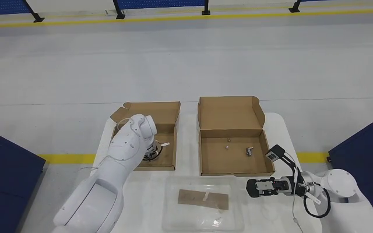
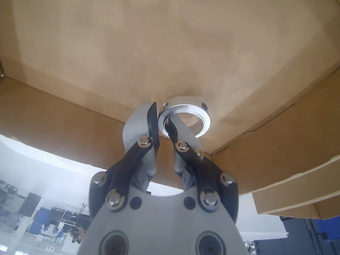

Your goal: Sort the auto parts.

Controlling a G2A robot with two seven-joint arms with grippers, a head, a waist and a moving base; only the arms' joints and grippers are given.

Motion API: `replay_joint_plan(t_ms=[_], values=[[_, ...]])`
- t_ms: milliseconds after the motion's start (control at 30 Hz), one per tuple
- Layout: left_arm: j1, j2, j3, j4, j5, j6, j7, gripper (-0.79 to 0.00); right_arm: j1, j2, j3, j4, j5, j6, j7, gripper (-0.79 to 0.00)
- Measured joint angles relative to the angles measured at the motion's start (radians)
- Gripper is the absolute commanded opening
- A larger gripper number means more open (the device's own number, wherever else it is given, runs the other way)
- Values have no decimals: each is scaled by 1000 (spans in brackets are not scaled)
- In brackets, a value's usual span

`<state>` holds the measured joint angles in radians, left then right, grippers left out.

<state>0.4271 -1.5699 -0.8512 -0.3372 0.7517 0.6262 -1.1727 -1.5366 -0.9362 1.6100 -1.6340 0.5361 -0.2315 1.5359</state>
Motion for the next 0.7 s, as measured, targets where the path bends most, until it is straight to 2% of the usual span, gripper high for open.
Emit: replay_joint_plan(t_ms=[533,600,700], values=[[-19,-23,-1,60,-25,-33,26,-785,0,0,0,0,0,0,0,0],[-20,-26,0,66,-26,-37,28,-751,0,0,0,0,0,0,0,0],[-23,-29,0,75,-28,-40,32,-653,0,0,0,0,0,0,0,0]])
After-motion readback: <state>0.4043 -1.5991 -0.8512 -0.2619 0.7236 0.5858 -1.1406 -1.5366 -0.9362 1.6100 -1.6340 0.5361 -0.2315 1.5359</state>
